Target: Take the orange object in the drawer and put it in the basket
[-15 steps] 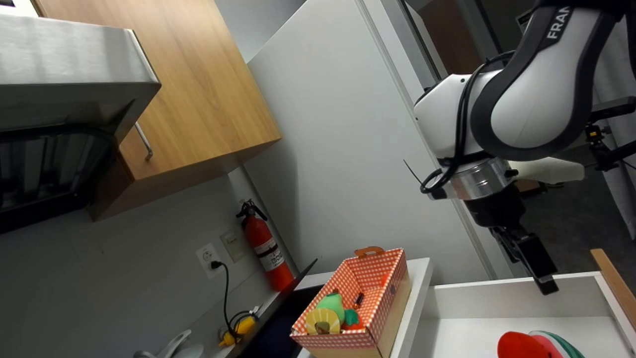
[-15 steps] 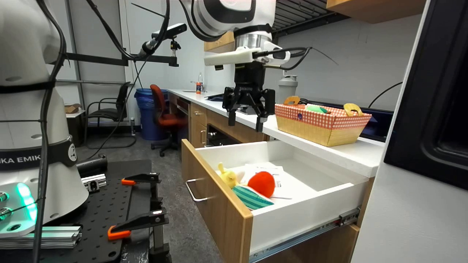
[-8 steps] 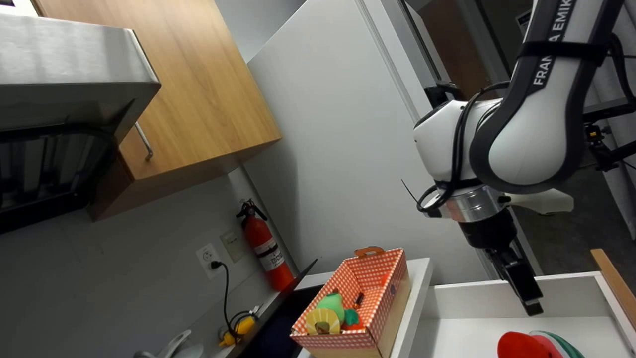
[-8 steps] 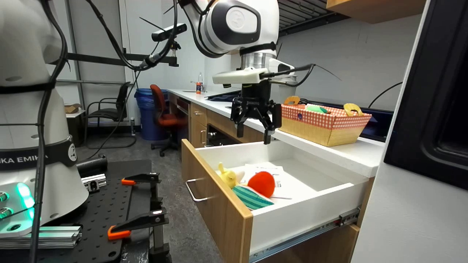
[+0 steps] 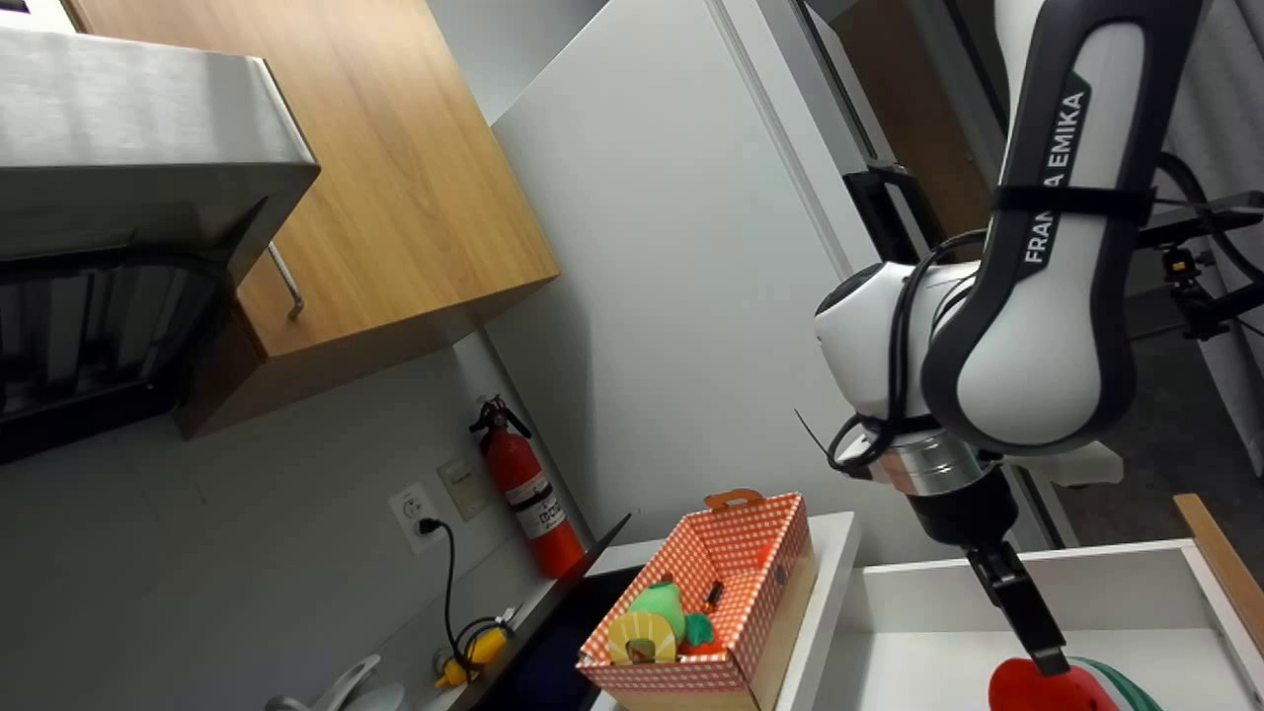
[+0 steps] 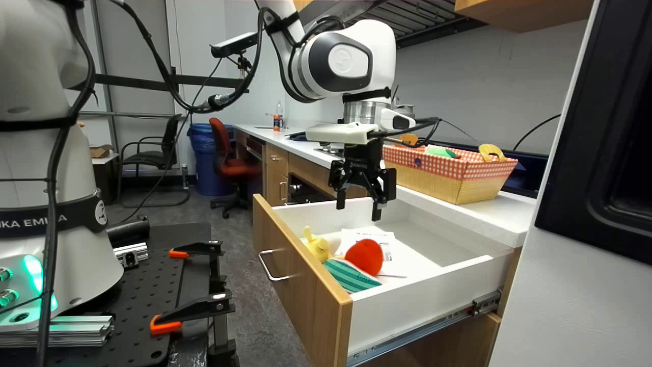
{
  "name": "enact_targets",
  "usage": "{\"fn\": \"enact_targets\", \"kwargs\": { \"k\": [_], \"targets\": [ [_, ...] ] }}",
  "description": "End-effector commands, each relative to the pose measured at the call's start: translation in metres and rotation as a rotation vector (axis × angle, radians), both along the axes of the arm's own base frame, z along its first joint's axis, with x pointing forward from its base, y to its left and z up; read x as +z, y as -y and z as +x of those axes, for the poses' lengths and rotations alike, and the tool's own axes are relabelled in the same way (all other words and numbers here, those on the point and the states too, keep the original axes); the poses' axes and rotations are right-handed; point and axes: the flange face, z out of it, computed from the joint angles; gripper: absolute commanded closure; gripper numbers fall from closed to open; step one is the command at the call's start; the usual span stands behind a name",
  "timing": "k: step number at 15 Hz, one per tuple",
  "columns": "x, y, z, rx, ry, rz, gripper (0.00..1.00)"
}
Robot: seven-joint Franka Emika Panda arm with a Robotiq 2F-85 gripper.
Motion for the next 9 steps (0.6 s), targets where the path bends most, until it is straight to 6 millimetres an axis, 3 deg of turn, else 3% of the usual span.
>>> {"fn": "enact_targets", "kwargs": {
  "k": [1, 9],
  "targets": [
    [-0.021, -0.002, 0.014, -0.017, 0.003, -0.011, 0.00],
    [-0.054, 0.003, 0.041, -0.044, 0.018, -0.024, 0.00]
  ]
}}
